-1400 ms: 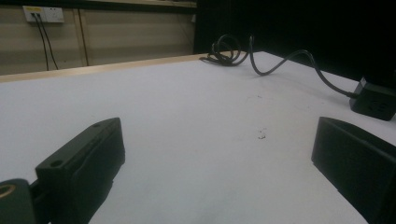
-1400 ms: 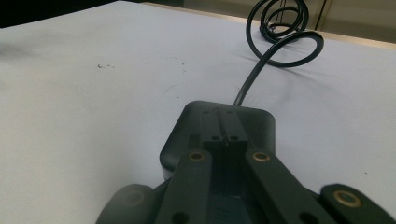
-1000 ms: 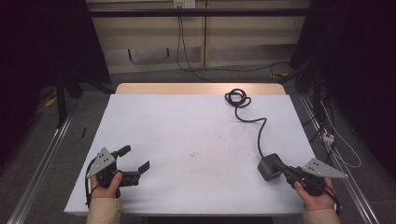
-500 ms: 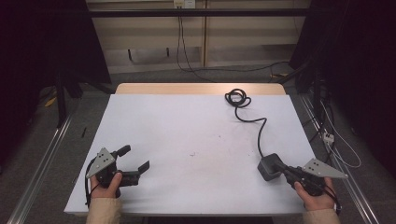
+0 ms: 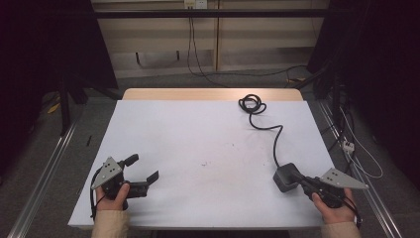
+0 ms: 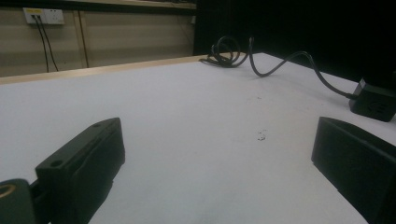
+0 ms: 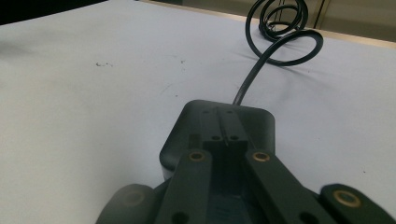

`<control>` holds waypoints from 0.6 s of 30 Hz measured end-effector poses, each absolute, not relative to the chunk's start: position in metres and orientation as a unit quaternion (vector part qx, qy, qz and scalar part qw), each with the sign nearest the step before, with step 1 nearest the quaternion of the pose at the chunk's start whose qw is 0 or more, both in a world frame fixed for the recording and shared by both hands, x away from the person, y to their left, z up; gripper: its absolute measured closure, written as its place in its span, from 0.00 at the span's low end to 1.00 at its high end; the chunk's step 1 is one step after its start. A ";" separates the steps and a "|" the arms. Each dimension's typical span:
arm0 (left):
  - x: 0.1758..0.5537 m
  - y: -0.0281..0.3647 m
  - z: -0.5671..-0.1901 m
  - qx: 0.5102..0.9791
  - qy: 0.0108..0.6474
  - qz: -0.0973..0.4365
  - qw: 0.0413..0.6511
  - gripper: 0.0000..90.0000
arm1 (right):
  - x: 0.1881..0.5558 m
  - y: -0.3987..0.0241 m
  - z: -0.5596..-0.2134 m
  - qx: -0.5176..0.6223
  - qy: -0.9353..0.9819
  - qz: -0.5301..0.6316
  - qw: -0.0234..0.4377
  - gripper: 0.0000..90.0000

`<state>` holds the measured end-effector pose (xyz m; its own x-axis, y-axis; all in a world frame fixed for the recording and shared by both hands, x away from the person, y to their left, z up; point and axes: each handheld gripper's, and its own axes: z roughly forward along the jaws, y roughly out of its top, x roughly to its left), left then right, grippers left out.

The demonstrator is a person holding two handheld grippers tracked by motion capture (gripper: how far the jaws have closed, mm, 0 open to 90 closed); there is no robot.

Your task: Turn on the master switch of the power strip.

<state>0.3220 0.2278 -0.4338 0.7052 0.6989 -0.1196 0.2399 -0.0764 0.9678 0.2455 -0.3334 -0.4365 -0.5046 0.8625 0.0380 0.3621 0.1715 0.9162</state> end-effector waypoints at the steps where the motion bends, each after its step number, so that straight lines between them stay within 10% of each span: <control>1: 0.322 0.228 -0.434 0.708 0.332 0.194 0.593 0.03 | 0.246 -0.334 -0.437 0.424 0.721 0.484 0.259 1.00; 18: 0.322 0.227 -0.434 0.707 0.330 0.192 0.595 0.03 | 0.246 -0.333 -0.436 0.426 0.724 0.478 0.256 1.00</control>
